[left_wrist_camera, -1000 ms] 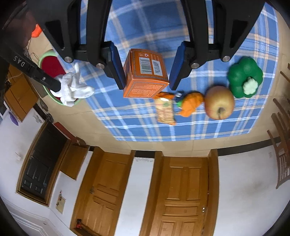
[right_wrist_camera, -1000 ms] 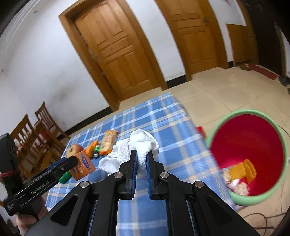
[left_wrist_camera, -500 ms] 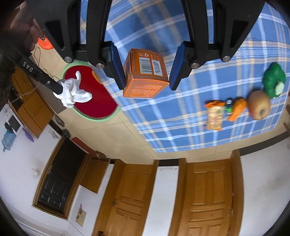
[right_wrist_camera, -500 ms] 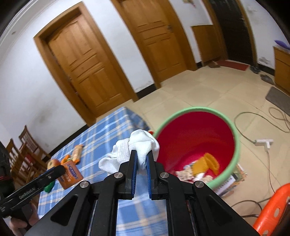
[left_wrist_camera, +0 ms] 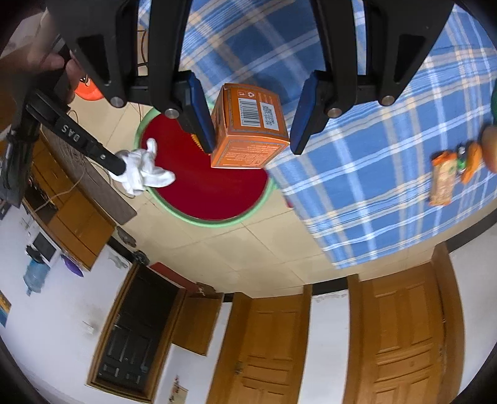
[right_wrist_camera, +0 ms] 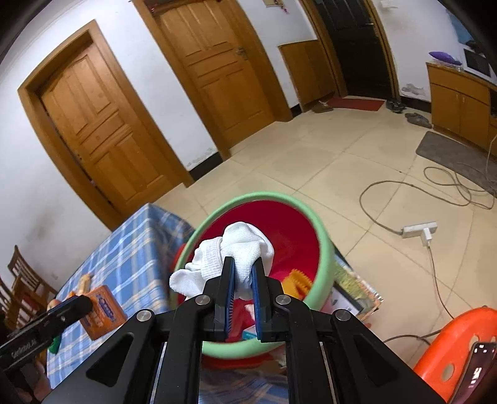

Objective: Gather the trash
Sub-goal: 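Open the left tool to drop the carton into the bucket while the right tool drops the socks, then move both open tools back over the remaining items on the table, then grasp the orange-wrapped snack pack with the right tool while the left tool approaches the orange toy, then grasp the orange toy with the left tool while the right tool lifts the snack pack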

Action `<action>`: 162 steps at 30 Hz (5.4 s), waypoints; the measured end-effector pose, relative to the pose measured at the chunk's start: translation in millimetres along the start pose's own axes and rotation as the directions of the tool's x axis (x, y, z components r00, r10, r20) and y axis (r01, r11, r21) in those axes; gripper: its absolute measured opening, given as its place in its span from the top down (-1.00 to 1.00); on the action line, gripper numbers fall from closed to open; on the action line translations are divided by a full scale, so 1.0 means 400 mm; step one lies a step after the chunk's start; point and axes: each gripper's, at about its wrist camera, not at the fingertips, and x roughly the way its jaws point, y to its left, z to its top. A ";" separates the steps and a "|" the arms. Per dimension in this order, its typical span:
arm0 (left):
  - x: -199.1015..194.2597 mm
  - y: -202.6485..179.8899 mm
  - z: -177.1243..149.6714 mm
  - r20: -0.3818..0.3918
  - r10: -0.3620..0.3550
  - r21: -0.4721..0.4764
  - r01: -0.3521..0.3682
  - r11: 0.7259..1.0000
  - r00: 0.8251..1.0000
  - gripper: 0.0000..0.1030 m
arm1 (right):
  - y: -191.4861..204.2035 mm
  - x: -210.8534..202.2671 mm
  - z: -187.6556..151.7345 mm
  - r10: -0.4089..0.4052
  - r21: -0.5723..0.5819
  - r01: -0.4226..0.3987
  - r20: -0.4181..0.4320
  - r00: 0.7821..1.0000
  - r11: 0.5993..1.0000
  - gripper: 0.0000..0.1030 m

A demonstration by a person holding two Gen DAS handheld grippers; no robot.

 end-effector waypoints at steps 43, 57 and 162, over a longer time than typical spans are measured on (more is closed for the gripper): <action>-0.024 0.060 0.024 0.032 0.095 -0.034 -0.094 0.995 0.995 -0.10 | 0.042 -0.099 0.034 0.169 0.019 -0.169 0.023 0.985 0.985 0.12; -0.187 0.352 0.008 0.065 0.311 -0.157 -0.299 0.941 0.948 -0.10 | 0.255 -0.077 0.033 0.272 -0.082 -0.276 -0.059 0.961 0.958 0.12; -0.129 0.553 -0.034 0.088 0.259 -0.287 -0.225 0.931 0.962 0.92 | 0.343 0.172 -0.074 0.296 -0.091 -0.322 -0.226 0.928 0.942 0.28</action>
